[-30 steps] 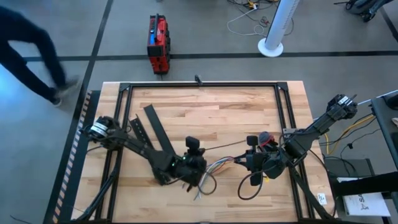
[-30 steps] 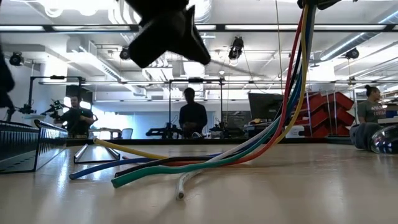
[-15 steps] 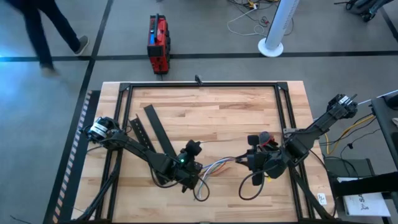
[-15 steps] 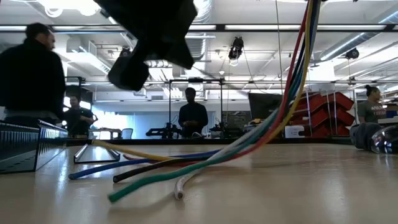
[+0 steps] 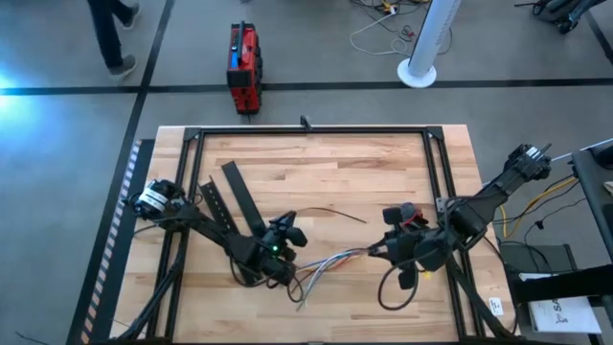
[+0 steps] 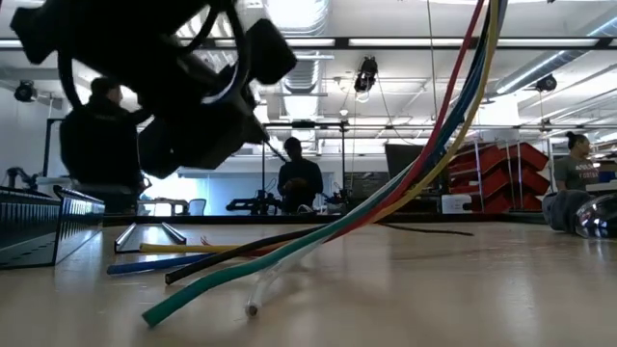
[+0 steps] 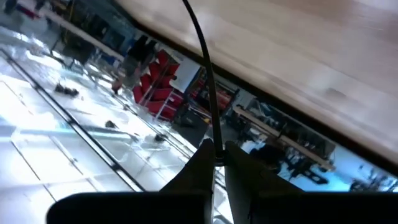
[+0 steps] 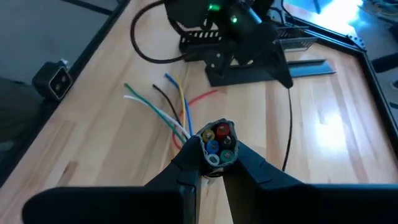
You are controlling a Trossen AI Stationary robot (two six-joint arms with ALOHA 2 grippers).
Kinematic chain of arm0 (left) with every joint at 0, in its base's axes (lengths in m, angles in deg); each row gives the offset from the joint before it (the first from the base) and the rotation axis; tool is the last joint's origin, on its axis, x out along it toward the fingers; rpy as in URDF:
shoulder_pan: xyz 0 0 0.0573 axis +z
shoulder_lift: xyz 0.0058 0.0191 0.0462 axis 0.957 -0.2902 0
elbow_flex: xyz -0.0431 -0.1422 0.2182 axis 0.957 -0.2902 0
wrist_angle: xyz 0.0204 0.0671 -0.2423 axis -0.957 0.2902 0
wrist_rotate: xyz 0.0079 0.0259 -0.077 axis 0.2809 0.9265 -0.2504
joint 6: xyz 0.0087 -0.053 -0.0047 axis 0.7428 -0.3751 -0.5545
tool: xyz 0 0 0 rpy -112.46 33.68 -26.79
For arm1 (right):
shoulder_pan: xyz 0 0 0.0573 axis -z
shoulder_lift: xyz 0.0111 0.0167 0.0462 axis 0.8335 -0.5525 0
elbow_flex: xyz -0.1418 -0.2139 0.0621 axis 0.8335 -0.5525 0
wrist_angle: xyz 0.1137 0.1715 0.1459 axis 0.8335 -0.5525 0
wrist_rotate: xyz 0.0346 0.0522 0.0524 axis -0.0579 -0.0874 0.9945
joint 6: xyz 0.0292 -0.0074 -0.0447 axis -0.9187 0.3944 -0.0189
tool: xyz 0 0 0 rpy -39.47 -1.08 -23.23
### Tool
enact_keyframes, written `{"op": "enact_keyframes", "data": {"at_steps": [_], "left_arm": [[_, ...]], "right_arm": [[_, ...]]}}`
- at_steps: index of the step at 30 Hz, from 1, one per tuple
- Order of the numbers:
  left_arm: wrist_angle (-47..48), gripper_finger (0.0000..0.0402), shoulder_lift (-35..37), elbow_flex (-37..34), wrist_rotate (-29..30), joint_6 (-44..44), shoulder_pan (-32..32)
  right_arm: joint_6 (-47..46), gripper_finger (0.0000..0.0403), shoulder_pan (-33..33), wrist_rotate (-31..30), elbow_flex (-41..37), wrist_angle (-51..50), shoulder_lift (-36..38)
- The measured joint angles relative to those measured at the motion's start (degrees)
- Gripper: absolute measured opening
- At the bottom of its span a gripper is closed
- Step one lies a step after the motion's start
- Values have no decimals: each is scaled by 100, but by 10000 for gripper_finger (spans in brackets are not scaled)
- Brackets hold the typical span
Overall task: Ziptie cables
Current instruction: Wrap the cable wires with the black zip tie
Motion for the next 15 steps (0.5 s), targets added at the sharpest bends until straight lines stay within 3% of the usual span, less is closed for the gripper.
{"op": "enact_keyframes", "data": {"at_steps": [7, 15], "left_arm": [[-20, 2, 0, -237, 36, 27, 7], [-575, 2, 0, -259, -281, 418, 11]], "right_arm": [[488, 30, 22, -108, 584, -673, 221], [1266, 30, 53, -1686, 1588, -1544, 705]]}}
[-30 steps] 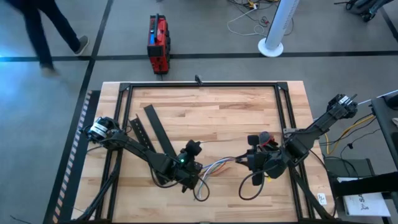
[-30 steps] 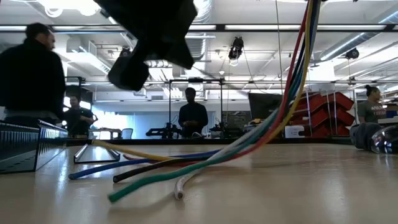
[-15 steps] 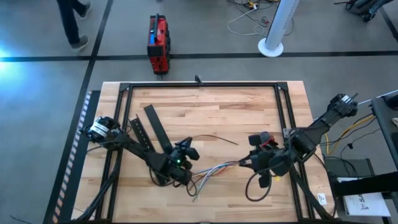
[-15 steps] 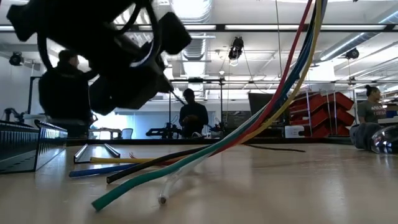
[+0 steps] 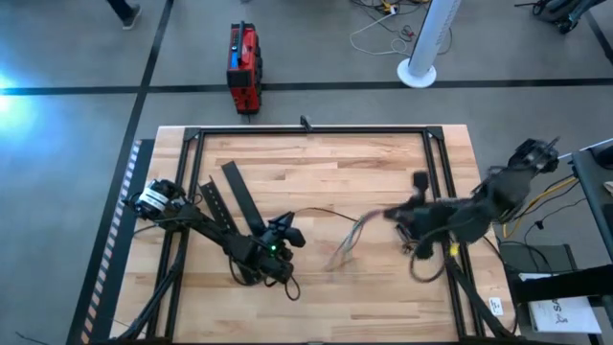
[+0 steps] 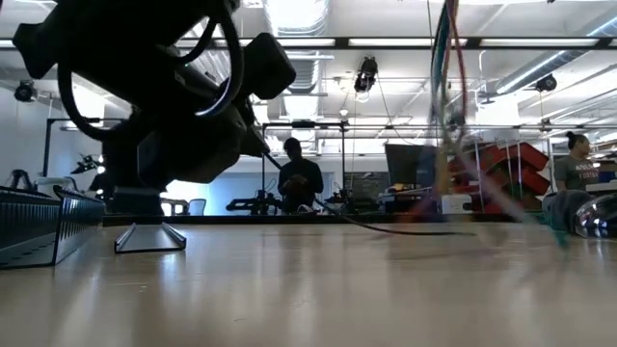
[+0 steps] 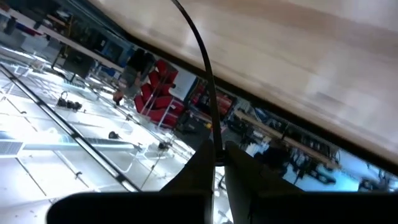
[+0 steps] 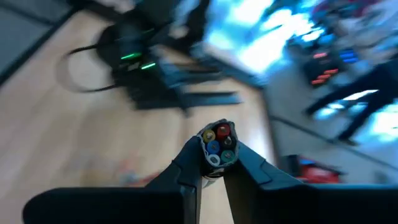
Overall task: Ziptie cables
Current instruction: Wrap the cable wires with the black zip tie
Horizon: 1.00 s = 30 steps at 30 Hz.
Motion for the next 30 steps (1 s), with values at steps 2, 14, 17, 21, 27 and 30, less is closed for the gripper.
{"op": "enact_keyframes", "data": {"at_steps": [2, 14, 17, 21, 27, 30], "left_arm": [[-197, 2, 0, 0, -112, 131, 14], [-723, 2, 180, 254, 69, 259, 855], [-701, 2, 377, 558, 82, 325, 1082], [-693, 2, 662, 1158, 22, 467, 1191], [-596, 1, 750, 2129, -162, 656, 1172], [-589, 1, 736, 2326, -238, 656, 1140]], "right_arm": [[379, 30, 0, -548, 231, 65, 119], [2339, 30, 508, -1876, 502, 1458, 549], [2326, 30, 712, -1879, 502, 1469, 559], [2341, 30, 875, -1857, 497, 1454, 536], [2337, 30, 1123, -1864, 496, 1451, 505], [2216, 30, 1145, -1867, 496, 1376, 505]]}}
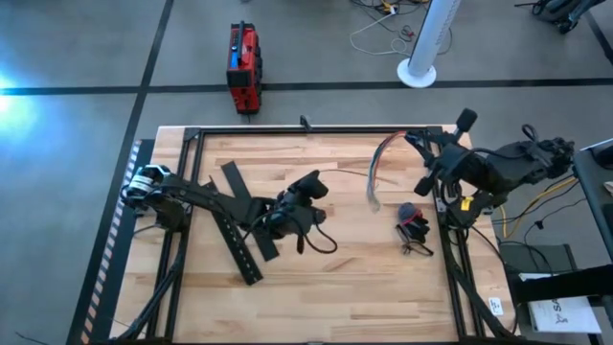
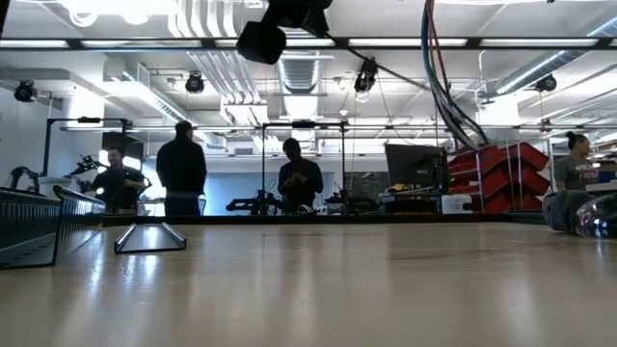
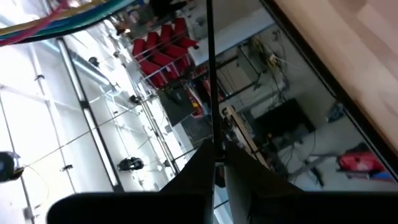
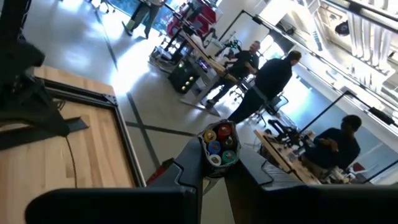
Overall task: Ziptie cables
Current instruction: Wrap the cable wires with the black zip tie
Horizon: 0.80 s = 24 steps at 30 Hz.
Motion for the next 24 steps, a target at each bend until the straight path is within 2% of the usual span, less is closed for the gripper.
{"op": "enact_keyframes", "data": {"at_steps": [3, 8, 16, 24], "left_arm": [[15, 1, -24, -178, -105, 0, -29], [9, 1, -169, -866, -169, 0, -50], [-890, 1, -647, -1829, -191, -1, -149], [-1453, 1, -1327, -1932, -358, 197, -488]], "right_arm": [[-183, 30, -8, -2, -2, -196, -4], [-770, 30, -7, 11, -2, -761, -7], [-1245, 30, -7, 44, -4, -1192, -61], [-1352, 30, 40, 38, -63, -1199, -257]]}}
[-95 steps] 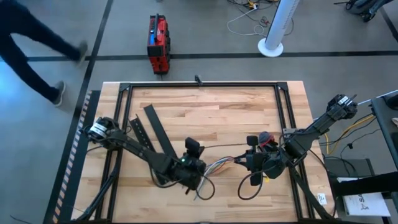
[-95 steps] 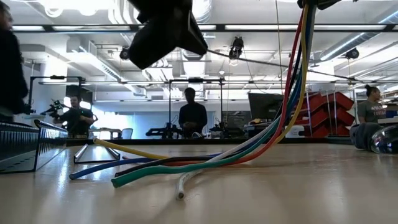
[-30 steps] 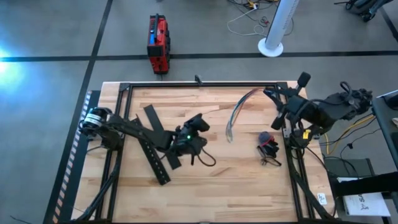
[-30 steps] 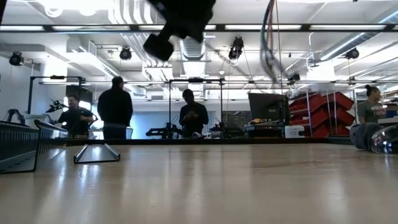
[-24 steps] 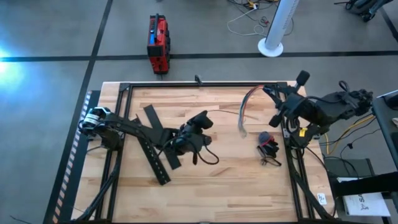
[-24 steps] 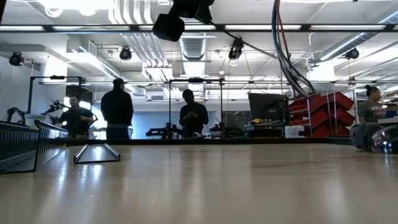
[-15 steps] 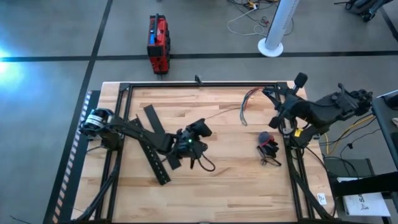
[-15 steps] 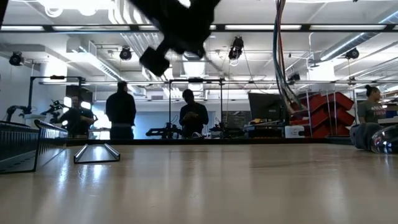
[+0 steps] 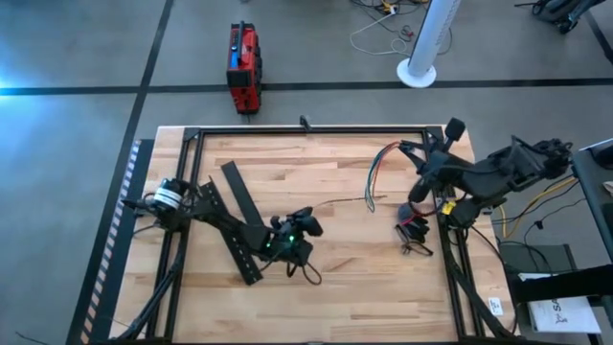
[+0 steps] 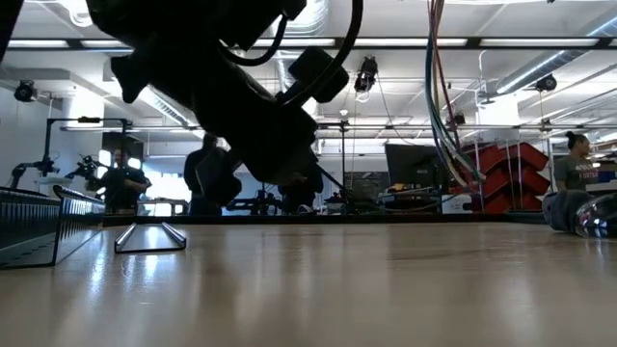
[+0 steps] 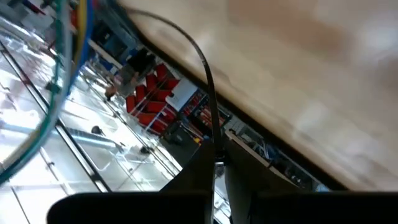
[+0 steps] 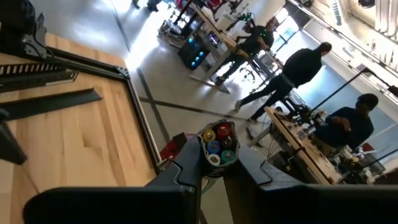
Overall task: Ziptie cables
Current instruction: Wrap the cable wires with the black zip tie
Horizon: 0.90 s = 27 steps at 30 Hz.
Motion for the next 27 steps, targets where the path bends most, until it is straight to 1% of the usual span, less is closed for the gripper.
{"op": "enact_keyframes", "data": {"at_steps": [3, 7, 9, 13, 18, 20, 23, 27], "left_arm": [[-49, 1, -133, 86, 10, -3, -54], [-95, 1, -86, 187, 173, -58, -60], [-104, 1, 54, 248, 310, -97, -57], [-158, 1, 450, 386, 351, -157, -5], [-157, 1, 989, 457, 349, -159, 141], [-143, 1, 1219, 446, 322, -174, 183], [-148, 1, 1383, 444, 237, -196, 210], [-115, 1, 1368, 440, 190, -92, 202]], "right_arm": [[-3, 30, 61, 4, -16, -39, -128], [-40, 30, 150, 3, -16, -134, -289], [-60, 30, 180, 4, -16, -179, -366], [-152, 30, 229, 33, -16, -305, -452], [-602, 30, 406, 721, -16, -609, -460], [-774, 30, 464, 889, -16, -804, -460], [-993, 30, 520, 918, -16, -1095, -464], [-1187, 30, 596, 920, -17, -1335, -466]]}}
